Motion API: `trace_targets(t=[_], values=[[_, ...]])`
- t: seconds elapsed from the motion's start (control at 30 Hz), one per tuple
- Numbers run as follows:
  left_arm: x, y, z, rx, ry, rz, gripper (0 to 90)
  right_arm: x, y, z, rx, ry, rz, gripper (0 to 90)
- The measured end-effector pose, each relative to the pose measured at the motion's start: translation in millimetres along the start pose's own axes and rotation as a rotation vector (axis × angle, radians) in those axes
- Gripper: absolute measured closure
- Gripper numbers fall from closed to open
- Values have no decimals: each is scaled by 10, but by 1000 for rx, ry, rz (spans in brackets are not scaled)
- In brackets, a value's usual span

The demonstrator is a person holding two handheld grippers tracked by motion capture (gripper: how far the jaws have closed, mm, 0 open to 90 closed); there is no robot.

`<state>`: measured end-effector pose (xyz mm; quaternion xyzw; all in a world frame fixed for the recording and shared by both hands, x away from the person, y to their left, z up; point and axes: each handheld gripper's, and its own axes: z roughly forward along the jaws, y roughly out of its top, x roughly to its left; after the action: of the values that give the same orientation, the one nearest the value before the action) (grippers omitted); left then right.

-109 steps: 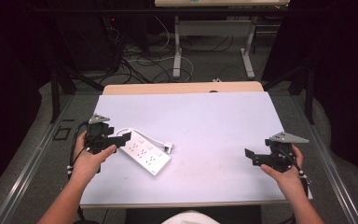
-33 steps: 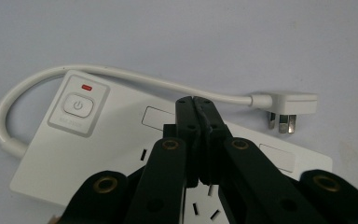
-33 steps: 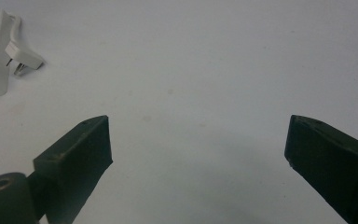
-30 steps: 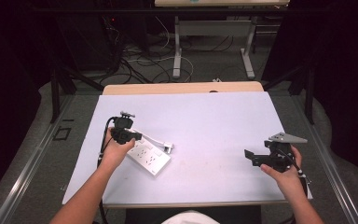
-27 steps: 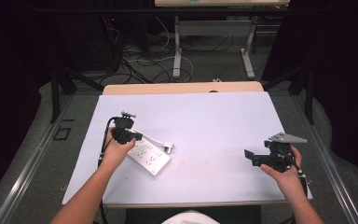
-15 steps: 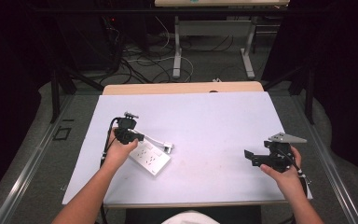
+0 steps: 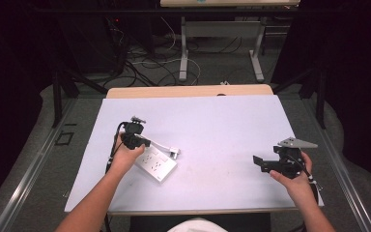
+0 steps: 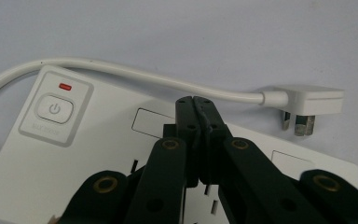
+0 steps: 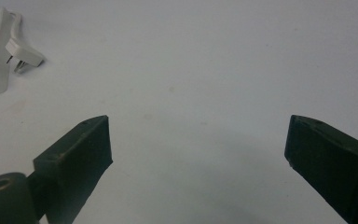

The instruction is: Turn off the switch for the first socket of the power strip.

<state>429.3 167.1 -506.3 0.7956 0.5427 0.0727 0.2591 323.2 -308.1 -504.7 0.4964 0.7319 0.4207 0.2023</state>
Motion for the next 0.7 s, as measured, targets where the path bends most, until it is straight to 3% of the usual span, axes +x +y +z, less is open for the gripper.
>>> trace_targets(t=[0.7], values=[[22,7,65,18,24,3,894,-7,-2,1,3,3,3,68]])
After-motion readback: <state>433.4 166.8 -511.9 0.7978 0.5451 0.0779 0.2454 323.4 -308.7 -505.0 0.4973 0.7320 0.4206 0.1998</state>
